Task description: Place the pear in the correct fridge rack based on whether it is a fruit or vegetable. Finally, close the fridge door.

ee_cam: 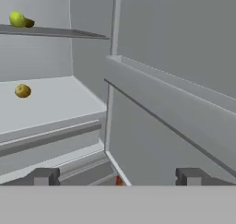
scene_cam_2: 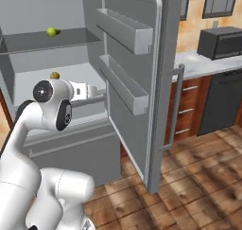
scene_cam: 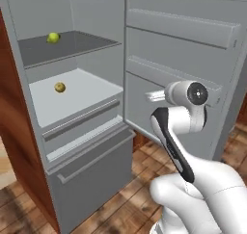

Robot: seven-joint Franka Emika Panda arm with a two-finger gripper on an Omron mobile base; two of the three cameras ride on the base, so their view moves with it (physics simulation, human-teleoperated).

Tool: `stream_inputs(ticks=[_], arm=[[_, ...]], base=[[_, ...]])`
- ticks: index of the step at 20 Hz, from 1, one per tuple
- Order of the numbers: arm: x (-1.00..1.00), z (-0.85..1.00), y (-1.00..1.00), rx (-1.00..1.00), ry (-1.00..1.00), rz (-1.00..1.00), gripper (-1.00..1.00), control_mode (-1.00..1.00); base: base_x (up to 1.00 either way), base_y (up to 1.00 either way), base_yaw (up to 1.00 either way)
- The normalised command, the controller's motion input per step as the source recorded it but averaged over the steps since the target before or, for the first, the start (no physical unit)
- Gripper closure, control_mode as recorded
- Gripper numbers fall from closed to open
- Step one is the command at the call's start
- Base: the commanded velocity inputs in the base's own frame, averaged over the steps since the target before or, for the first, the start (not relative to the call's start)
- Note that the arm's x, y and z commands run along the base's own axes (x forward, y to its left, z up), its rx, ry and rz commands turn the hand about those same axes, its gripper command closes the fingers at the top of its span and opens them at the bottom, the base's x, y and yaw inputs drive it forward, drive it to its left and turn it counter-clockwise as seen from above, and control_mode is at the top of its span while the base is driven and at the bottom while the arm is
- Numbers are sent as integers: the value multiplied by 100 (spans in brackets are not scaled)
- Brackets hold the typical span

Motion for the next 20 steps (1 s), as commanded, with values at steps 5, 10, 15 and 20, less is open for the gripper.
stream_inputs(ticks=[5, 10, 15, 20], arm=[[0, 0, 0, 0, 0, 0, -100, 100], [0, 0, 0, 0, 0, 0, -100, 100], [0, 0, 0, 0, 0, 0, -100, 100], [0, 0, 0, 0, 0, 0, -100, 100]], base=[[0, -40, 30], [0, -47, 36], [-18, -62, 35], [-51, -50, 27]])
